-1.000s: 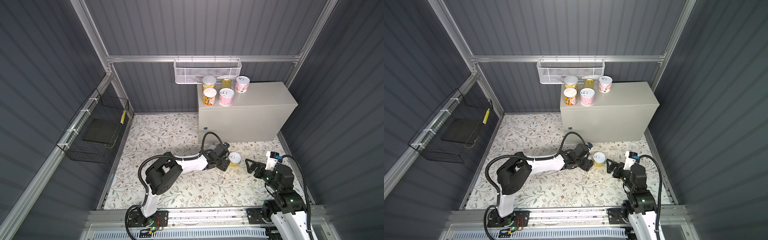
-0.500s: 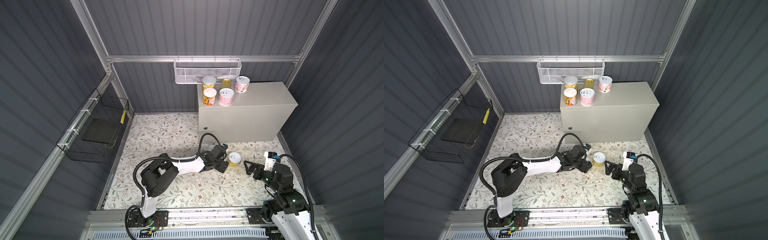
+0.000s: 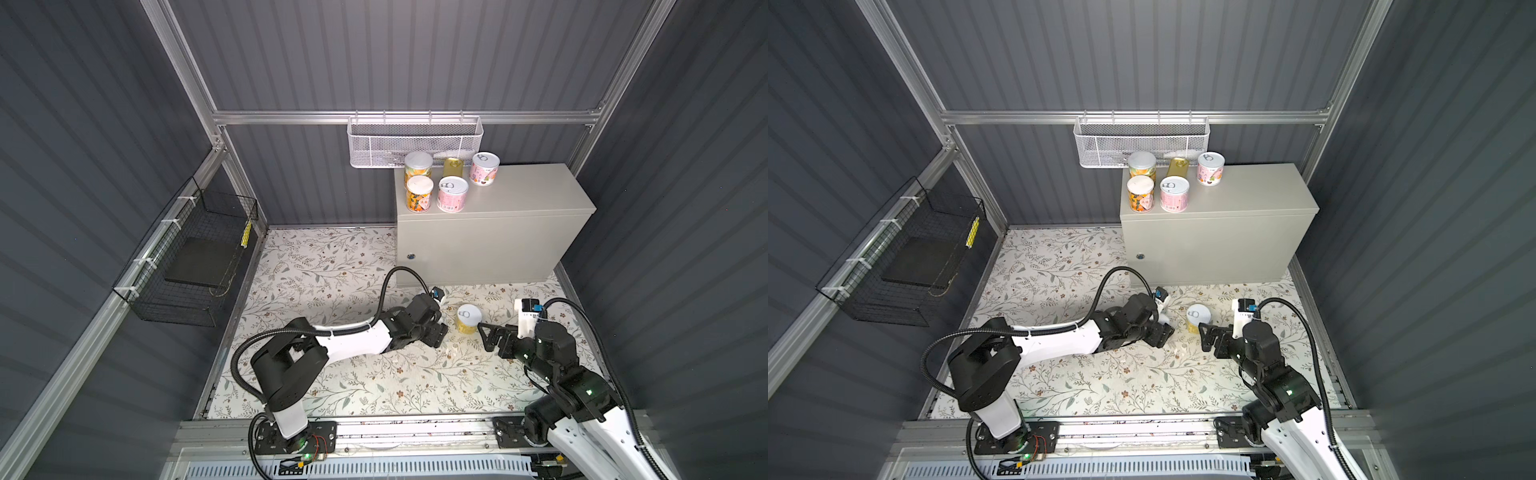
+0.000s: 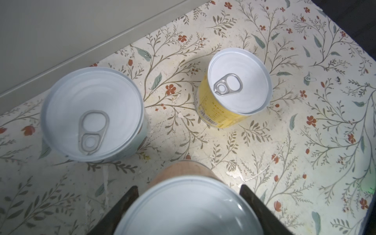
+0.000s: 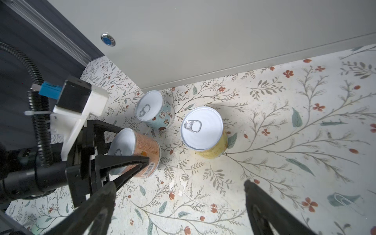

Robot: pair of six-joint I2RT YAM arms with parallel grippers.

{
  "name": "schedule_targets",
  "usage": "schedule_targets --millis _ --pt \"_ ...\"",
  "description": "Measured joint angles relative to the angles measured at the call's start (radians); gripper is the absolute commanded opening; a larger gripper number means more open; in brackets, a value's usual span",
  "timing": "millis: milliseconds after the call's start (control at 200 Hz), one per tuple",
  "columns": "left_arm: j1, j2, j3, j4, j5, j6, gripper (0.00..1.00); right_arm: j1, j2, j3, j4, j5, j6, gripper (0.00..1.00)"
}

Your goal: Place and organize the canned foods onto the counter

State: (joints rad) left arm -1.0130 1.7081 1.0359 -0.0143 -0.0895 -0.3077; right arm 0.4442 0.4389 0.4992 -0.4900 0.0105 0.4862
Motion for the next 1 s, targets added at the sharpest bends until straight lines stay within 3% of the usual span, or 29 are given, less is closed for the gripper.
schedule_targets --millis 255,625,1001 --pt "0.013 -0.111 -0.058 -0.011 -0.026 -0.035 0.46 0.144 0.073 0.038 0.053 0.079 -0.001 0.99" --pt "0.106 -0.179 -0.037 -0.167 0.068 -0.093 0.47 0.441 0.134 0.054 0.095 0.291 -0.039 0.99" --pt "0.137 -0.179 0.048 -0.286 0.143 -0.094 0.47 0.605 0.211 -0.038 0.359 0.358 -0.204 0.99"
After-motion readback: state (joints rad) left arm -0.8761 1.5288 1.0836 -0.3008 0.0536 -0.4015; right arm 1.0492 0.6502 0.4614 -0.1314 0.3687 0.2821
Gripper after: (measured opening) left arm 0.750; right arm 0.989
